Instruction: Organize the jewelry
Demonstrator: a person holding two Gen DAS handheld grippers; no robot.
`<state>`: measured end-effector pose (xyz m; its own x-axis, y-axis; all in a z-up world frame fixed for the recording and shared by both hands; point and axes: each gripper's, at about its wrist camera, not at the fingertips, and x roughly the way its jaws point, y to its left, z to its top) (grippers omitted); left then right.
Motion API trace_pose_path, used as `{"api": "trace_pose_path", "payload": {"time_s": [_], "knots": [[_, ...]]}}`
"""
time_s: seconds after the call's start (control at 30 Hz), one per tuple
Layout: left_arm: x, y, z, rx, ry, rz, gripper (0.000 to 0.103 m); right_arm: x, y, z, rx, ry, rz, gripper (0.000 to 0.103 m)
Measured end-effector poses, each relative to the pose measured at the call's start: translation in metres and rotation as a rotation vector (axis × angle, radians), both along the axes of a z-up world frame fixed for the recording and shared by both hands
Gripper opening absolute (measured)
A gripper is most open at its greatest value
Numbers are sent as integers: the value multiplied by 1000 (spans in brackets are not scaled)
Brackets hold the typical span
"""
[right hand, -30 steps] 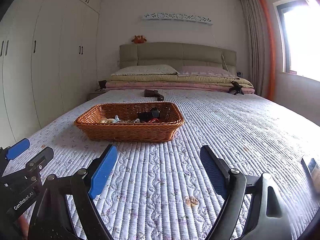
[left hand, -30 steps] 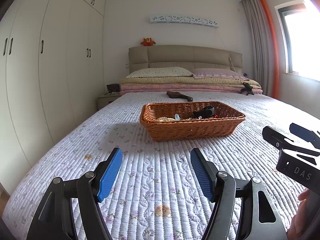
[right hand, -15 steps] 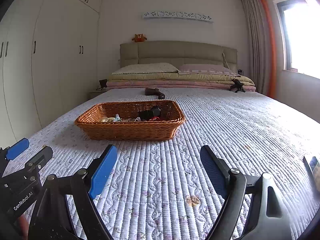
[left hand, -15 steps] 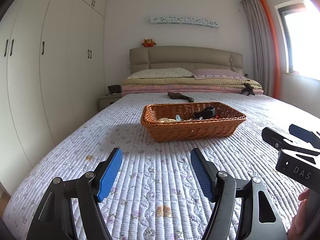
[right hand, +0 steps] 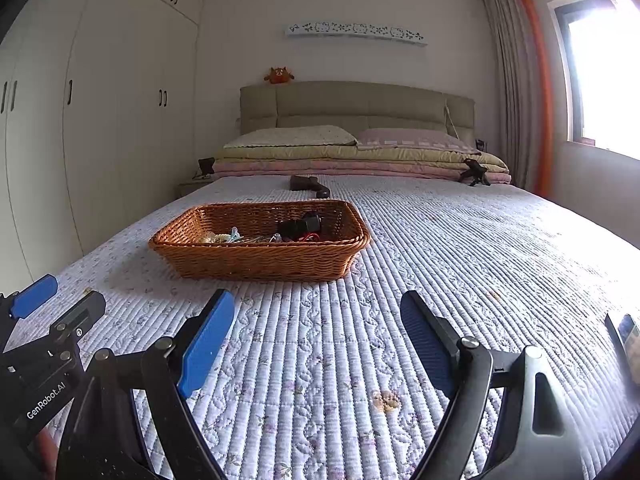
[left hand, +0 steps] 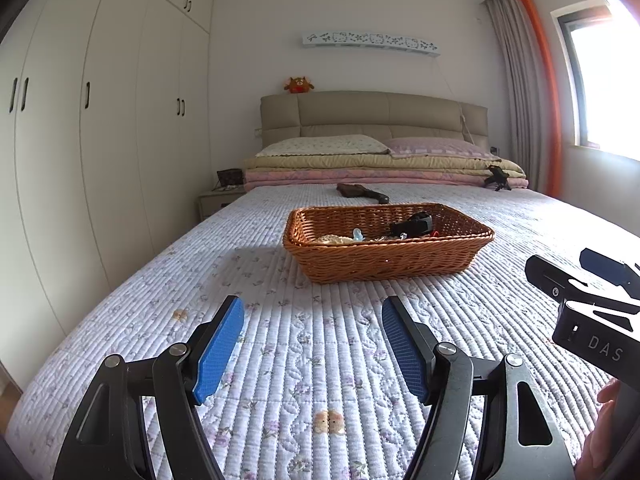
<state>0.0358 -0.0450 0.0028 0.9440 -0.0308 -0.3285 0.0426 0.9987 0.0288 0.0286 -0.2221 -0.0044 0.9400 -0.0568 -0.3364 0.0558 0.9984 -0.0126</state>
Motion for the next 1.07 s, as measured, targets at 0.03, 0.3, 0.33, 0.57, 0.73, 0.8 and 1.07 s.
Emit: {"api": "trace_pose_path", "payload": {"time_s": [0.03,0.3,0.33,0.57,0.73,0.8,1.07], "knots": [[0,0,0,0,-1,0,73,0,0,0,0,1,1,86],[0,0,0,3,-2,2,73,0,0,0,1,1,0,86],[-1,-1,0,4,-3,2,73,0,0,0,1,2,2,86],[-3,-2,0,14,-10,9,74,0,1,0,3,6,1,86],[-1,-4,0,22,-4,15,74,0,1,0,3,8,-1,86],[0,-5,0,27,2,27,79,0,2,0,0,6,-1,86],[4,1,0,9,16,34,81,0,2,-1,-2,5,-5,87]]}}
